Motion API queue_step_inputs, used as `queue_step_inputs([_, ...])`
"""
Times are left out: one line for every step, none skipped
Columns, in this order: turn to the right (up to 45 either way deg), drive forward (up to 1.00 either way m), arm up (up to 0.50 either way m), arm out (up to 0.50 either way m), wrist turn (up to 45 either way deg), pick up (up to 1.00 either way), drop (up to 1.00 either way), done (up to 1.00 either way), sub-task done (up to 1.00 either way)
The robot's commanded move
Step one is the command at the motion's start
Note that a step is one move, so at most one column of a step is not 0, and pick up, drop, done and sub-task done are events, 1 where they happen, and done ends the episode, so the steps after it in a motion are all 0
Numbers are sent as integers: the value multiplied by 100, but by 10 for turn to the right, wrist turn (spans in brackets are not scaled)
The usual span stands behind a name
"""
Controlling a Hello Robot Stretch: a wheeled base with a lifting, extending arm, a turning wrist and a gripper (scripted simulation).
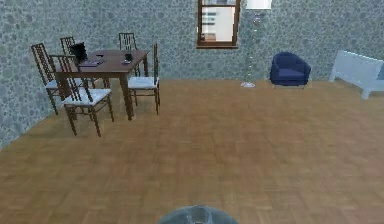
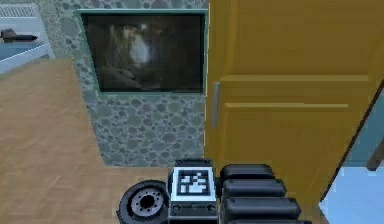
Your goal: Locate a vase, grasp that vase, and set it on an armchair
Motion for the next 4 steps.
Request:
queue_step_inputs([300, 0, 0, 0, 0, 0, 0, 0, 0])
queue_step_inputs([0, 100, 0, 0, 0, 0, 0, 0, 0])
queue_step_inputs([30, 0, 0, 0, 0, 0, 0, 0, 0])
queue_step_inputs([0, 100, 0, 0, 0, 0, 0, 0, 0])
